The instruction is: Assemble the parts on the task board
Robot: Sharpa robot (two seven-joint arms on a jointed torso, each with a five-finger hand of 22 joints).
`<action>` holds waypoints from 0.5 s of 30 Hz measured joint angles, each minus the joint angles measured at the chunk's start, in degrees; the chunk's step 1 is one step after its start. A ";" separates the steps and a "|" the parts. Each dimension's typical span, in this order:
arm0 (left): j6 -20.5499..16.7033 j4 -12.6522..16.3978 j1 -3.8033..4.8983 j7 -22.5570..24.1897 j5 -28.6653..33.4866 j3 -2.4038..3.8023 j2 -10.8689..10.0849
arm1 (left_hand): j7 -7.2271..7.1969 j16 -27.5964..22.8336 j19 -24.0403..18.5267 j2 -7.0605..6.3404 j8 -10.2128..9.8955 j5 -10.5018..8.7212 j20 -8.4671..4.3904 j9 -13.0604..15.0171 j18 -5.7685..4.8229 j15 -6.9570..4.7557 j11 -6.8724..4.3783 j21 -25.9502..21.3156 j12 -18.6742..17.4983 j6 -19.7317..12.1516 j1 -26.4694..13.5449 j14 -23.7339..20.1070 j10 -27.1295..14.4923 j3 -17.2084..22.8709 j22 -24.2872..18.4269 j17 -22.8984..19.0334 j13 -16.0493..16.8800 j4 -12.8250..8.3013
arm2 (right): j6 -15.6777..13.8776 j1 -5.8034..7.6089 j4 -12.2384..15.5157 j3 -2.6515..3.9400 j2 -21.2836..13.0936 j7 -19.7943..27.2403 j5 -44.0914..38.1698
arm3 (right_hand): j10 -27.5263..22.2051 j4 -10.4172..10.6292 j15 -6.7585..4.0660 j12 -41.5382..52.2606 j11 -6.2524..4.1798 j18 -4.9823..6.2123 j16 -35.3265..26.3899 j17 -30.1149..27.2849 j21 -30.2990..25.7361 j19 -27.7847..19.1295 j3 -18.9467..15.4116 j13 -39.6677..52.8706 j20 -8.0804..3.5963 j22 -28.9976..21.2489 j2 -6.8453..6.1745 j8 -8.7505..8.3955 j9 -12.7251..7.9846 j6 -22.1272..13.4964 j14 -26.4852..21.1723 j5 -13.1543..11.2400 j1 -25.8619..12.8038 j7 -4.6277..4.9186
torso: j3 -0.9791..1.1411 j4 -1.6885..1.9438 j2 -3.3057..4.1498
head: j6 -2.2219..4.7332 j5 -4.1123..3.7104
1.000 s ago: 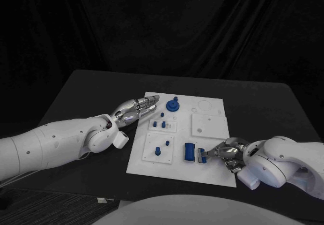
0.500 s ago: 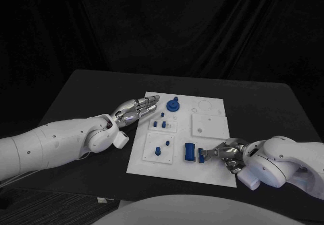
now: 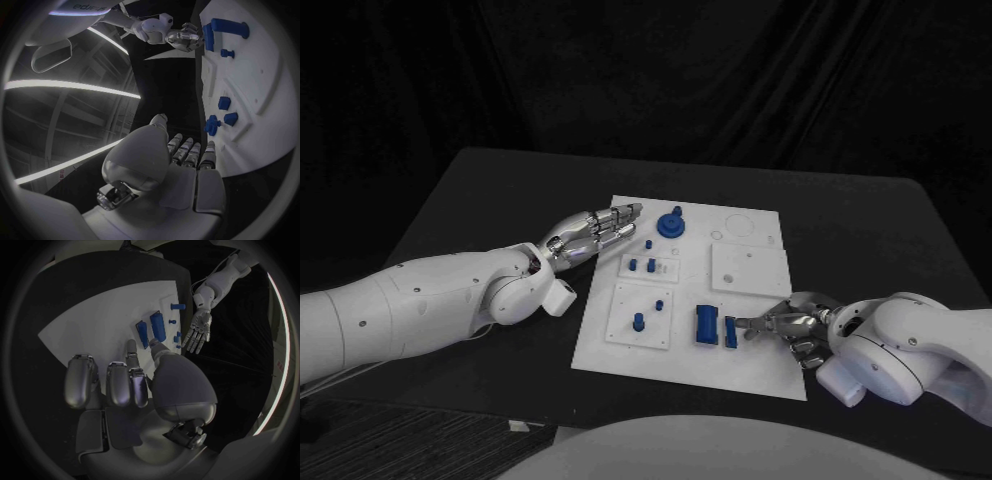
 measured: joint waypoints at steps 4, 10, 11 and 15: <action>0.00 0.10 0.00 0.02 0.00 -0.01 -0.14 | 0.00 0.00 0.00 0.00 0.00 0.00 0.00 0.00 0.00 0.00 0.00 0.00 0.00 0.00 0.00 0.00 0.00 0.00 0.01 0.01 0.00 0.00 | 0.34 -0.11 1.07 0.00 -1.08 0.87 -6.08 | 0.10 0.89 0.11 0.00 0.10 0.00 0.76 2.09 -0.30 0.00 -2.33 0.00 0.00 0.00 0.34 11.39 8.38 -6.05 0.10 -1.10 1.45 -0.51 | 0.01 -0.03 -0.01 | 0.00 0.13; -0.02 0.18 0.00 0.05 0.00 -0.01 -0.25 | 0.00 0.00 0.00 0.00 0.00 0.00 0.00 0.00 0.00 0.00 0.00 0.00 0.00 0.00 0.00 0.00 0.00 0.17 0.01 0.01 0.00 -0.17 | 2.64 -0.93 2.08 0.01 -2.30 1.77 -15.61 | 0.12 4.03 -0.70 0.00 -1.17 0.00 1.15 4.06 1.30 0.01 -4.46 -0.01 -0.83 -0.01 -0.32 28.36 22.15 -12.61 0.16 -1.79 2.25 -2.18 | 0.01 -0.07 -0.01 | 0.00 0.04; -0.02 0.19 -0.01 0.06 0.00 -0.01 -0.26 | 0.00 0.00 0.00 0.00 0.00 0.00 0.00 0.00 0.00 0.00 0.00 0.00 0.00 0.00 0.00 0.00 0.00 0.17 0.01 0.01 0.00 -0.17 | 3.26 -1.09 2.23 0.01 -2.48 1.89 -17.30 | 0.11 4.42 -0.78 0.00 -1.34 0.00 1.15 4.18 1.84 -0.07 -4.55 -0.01 -0.91 -0.01 -0.32 30.01 23.56 -12.93 0.08 -1.79 2.25 -2.40 | 0.00 -0.07 -0.01 | 0.00 -0.01; -0.02 0.22 -0.01 0.07 0.00 -0.01 -0.28 | 0.00 0.00 0.00 0.00 0.00 0.00 0.00 0.00 0.00 0.00 0.00 0.00 0.00 0.00 0.00 0.00 0.00 0.16 0.01 -0.01 0.00 -0.16 | 4.93 -1.57 2.64 0.00 -2.76 2.11 -22.09 | 0.08 5.53 -1.69 0.00 -2.42 0.00 1.15 4.09 4.83 -0.12 -5.05 -0.01 -1.77 -0.01 -0.02 37.14 30.42 -14.30 0.13 -1.79 2.55 -3.77 | -0.01 -0.07 -0.01 | 0.00 -0.03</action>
